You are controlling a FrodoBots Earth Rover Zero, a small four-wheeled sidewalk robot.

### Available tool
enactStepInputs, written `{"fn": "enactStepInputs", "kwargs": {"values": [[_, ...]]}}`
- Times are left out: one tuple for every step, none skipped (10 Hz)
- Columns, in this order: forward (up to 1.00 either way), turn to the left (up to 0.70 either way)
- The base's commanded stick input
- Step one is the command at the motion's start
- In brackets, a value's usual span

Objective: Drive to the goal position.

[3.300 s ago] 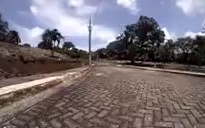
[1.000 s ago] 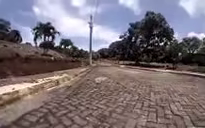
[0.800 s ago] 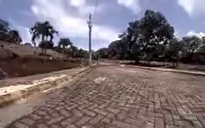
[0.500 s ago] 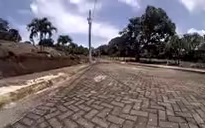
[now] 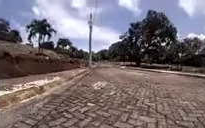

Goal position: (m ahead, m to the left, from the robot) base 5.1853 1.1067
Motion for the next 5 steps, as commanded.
{"fn": "enactStepInputs", "kwargs": {"values": [[0.85,0.00],[0.85,0.00],[0.85,0.00],[0.85,0.16],[0.85,0.17]]}}
